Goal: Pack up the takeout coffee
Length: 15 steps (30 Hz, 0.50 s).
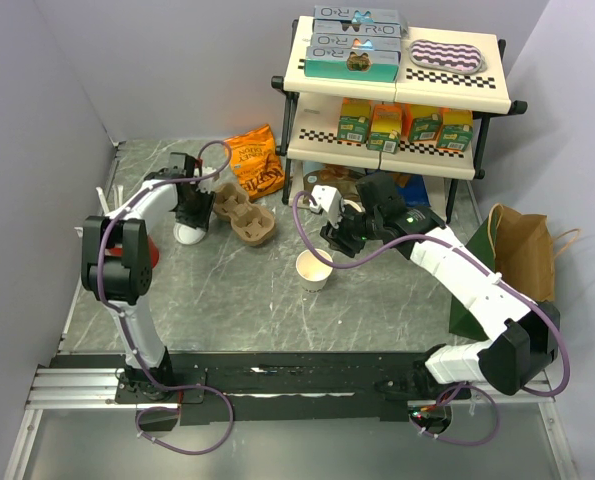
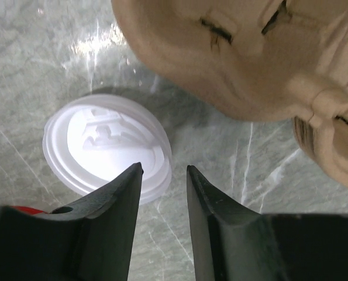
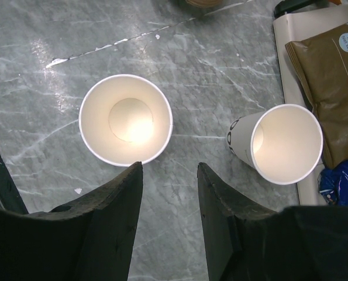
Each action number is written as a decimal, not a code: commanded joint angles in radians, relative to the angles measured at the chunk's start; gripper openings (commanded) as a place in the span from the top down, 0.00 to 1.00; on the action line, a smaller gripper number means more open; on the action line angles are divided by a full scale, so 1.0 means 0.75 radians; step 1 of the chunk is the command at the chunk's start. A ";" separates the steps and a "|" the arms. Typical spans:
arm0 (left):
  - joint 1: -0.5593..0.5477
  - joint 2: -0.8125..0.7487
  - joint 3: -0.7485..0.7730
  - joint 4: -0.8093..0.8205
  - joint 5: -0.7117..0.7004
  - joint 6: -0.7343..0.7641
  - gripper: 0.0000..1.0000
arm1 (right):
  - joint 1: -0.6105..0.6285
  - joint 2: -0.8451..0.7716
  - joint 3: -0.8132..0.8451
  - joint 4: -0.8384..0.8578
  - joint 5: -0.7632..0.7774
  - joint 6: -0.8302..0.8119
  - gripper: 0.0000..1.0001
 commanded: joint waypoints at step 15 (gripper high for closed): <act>-0.019 0.075 0.098 0.004 -0.008 0.008 0.72 | -0.006 -0.021 0.017 0.018 -0.002 0.019 0.50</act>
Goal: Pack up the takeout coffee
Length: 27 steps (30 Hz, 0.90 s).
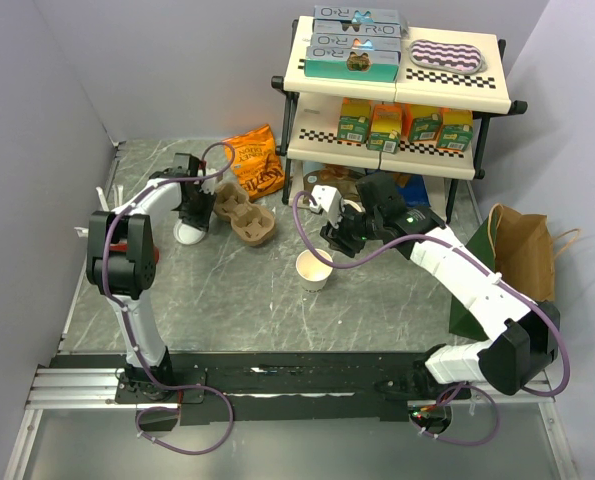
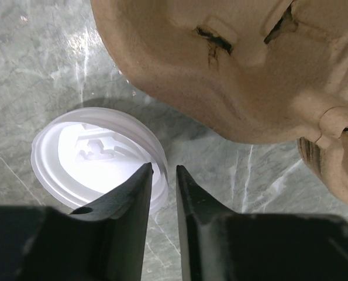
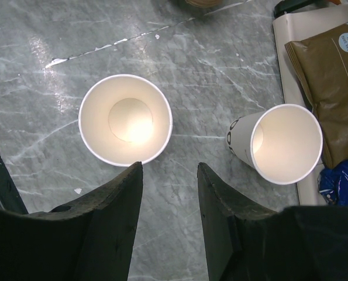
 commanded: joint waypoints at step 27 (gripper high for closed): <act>-0.004 -0.081 0.060 -0.073 -0.071 0.051 0.99 | -0.006 -0.027 0.007 0.030 -0.003 0.019 0.50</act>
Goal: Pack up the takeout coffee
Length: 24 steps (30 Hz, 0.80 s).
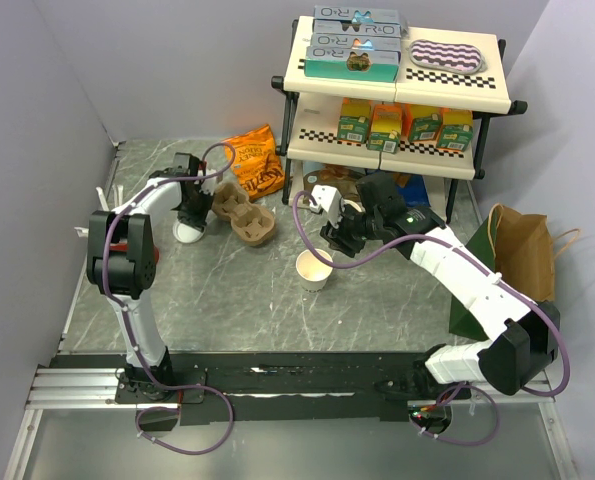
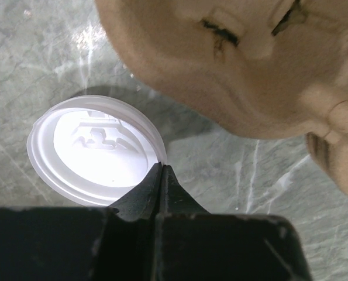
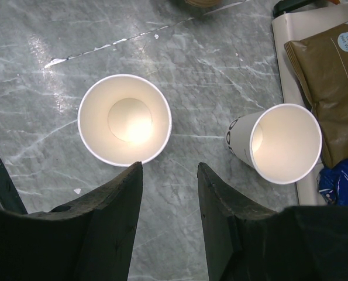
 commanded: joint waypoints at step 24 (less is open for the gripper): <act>0.015 -0.710 0.017 -0.037 1.185 0.156 0.99 | -0.038 -0.007 0.311 -0.185 -0.048 0.221 0.48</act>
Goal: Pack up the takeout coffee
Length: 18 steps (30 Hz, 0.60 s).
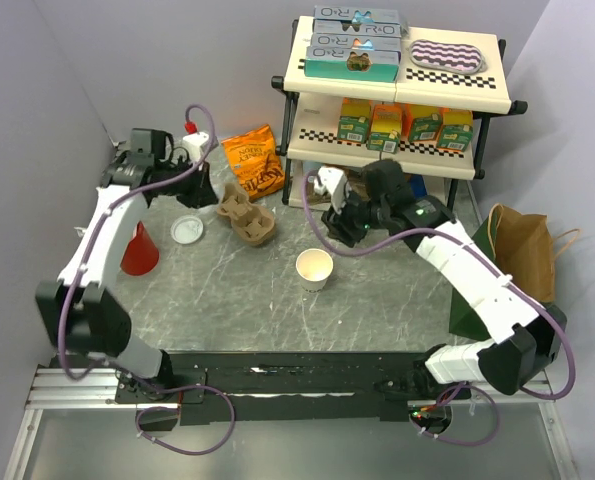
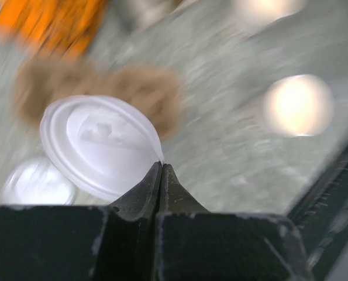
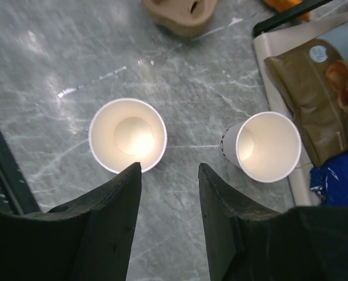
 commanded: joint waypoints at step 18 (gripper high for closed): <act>-0.565 -0.122 -0.737 1.888 1.026 -1.334 0.99 | -0.327 -0.224 0.024 -0.161 -0.582 0.335 0.39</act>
